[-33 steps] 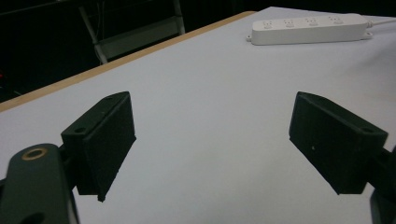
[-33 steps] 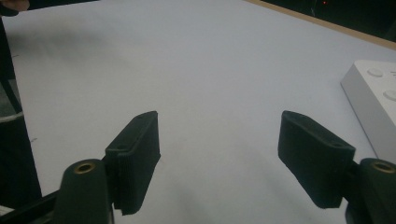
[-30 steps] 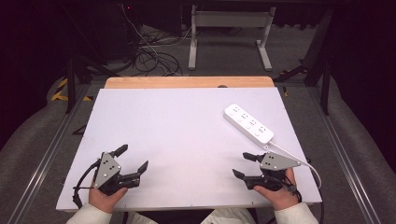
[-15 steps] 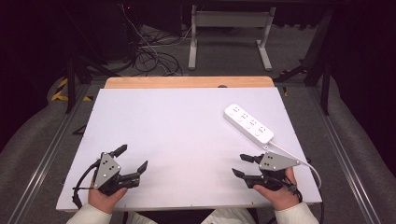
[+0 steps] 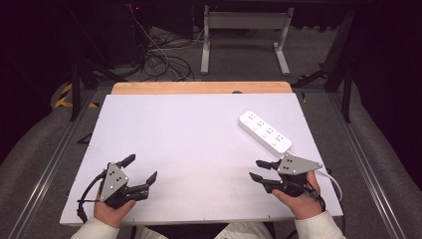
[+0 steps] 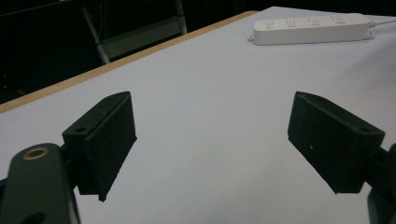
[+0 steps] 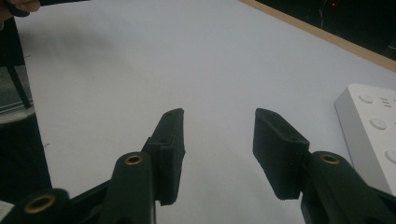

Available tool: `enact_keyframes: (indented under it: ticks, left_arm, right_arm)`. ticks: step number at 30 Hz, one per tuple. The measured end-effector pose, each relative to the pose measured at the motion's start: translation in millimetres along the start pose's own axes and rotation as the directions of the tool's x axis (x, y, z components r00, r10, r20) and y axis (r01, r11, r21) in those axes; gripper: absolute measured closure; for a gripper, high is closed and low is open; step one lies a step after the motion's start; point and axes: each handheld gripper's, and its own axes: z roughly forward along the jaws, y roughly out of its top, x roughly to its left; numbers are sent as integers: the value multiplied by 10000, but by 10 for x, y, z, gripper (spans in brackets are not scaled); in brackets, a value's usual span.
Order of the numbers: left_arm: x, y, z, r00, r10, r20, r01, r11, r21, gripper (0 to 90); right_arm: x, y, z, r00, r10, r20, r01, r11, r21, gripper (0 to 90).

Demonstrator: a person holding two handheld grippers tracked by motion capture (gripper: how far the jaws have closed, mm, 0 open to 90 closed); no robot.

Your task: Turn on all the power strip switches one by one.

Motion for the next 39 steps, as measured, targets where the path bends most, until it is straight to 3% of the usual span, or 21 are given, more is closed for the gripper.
enact_keyframes:
  ticks: [6,12,18,19,23,29,32,39]
  left_arm:
    - [0,2,-5,10000,29,-21,-29,10000,-22,156]
    - [17,2,-15,9999,-143,-61,143,9999,-82,156]
    - [12,3,-15,9999,-51,-115,50,10000,-77,157]
    - [10,3,-16,9999,-47,-117,46,10000,-85,157]
    - [21,1,-17,9998,-162,-139,161,9998,-66,157]
    - [17,0,-13,9998,-126,-157,125,9999,-73,159]
    - [17,0,-10,9998,-102,-176,101,9999,-63,159]
    - [24,-3,-5,9998,-48,-189,48,10000,-4,159]
  right_arm:
    - [-20,30,8,10000,21,35,-21,10000,58,542]
    - [-75,94,-17,9997,233,68,-235,9993,287,651]
    - [-150,163,-63,10000,28,45,-29,9995,322,782]
    - [-190,195,-84,9994,315,159,-325,9972,670,832]
    - [-247,222,-104,9977,623,282,-640,9957,665,900]
    - [-374,247,-115,9924,1068,616,-1097,9929,458,900]
    - [-488,240,-115,9851,1294,1133,-1340,9904,331,900]
    - [-650,206,-84,9779,1566,1384,-1664,9841,628,900]
